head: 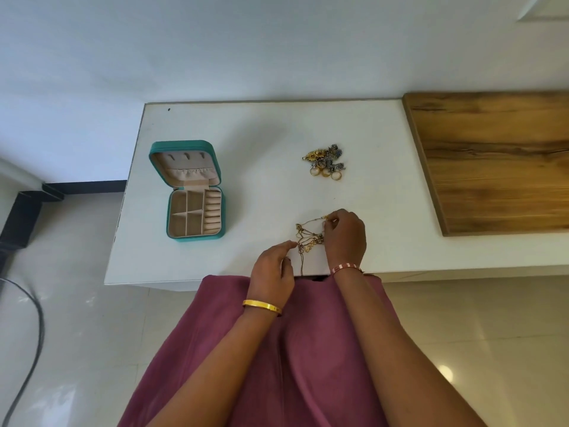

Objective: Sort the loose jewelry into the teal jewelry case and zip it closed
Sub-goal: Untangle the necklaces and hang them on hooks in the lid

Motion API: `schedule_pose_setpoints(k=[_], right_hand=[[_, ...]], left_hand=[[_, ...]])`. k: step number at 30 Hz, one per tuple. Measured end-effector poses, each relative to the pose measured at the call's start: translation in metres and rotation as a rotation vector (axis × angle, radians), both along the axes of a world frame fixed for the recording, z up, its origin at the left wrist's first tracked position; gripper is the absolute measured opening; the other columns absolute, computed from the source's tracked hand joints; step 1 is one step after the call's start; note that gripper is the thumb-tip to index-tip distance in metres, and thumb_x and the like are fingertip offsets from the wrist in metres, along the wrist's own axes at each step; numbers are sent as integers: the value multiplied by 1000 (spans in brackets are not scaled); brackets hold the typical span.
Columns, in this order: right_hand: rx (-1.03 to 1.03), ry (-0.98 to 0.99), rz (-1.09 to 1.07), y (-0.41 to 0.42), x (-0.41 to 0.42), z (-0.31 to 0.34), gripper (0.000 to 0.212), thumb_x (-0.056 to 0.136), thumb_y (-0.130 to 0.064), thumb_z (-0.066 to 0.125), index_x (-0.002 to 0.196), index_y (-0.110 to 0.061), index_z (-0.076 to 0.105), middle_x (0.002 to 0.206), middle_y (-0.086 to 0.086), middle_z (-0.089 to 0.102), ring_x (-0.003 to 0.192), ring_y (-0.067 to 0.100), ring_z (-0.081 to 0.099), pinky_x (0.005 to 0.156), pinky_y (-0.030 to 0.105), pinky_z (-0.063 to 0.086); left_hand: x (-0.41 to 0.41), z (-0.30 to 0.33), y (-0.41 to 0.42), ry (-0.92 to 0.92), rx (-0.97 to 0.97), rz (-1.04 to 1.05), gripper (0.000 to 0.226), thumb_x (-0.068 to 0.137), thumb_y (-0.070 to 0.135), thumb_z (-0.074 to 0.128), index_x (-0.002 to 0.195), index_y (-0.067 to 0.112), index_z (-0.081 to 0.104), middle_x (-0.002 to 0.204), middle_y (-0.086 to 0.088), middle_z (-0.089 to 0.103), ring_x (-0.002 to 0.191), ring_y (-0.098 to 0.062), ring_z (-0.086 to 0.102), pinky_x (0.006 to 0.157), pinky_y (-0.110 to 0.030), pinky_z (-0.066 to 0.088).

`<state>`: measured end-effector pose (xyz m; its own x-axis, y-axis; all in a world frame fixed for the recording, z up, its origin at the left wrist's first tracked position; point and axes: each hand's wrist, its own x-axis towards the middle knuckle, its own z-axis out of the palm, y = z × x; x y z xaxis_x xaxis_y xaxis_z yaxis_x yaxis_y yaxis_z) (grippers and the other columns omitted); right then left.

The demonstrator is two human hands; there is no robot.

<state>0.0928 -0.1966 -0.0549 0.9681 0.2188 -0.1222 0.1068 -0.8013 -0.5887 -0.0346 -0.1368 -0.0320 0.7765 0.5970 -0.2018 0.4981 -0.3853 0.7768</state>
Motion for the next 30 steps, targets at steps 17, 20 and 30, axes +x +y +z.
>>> schedule_pose_setpoints(k=[17, 20, 30], right_hand=[[755, 304, 26, 24, 16, 88, 5, 86, -2, 58, 88, -2, 63, 76, 12, 66, 51, -1, 60, 58, 16, 50], [834, 332, 55, 26, 16, 108, 6, 87, -2, 58, 90, -1, 63, 72, 9, 65, 53, 2, 62, 58, 16, 51], [936, 355, 114, 29, 21, 152, 8, 88, -6, 58, 91, -8, 66, 78, 4, 70, 60, 15, 60, 56, 21, 51]], left_hand=[[13, 25, 0, -130, -212, 171, 33, 89, 5, 47, 118, 18, 59, 126, -1, 59, 115, -14, 54, 91, -14, 36], [22, 39, 4, -191, -211, 200, 33, 90, 5, 48, 118, 17, 59, 125, -1, 59, 111, -11, 54, 84, -3, 34], [45, 66, 25, -218, -190, 164, 34, 90, 8, 48, 123, 15, 55, 125, -1, 60, 112, -12, 56, 88, -8, 33]])
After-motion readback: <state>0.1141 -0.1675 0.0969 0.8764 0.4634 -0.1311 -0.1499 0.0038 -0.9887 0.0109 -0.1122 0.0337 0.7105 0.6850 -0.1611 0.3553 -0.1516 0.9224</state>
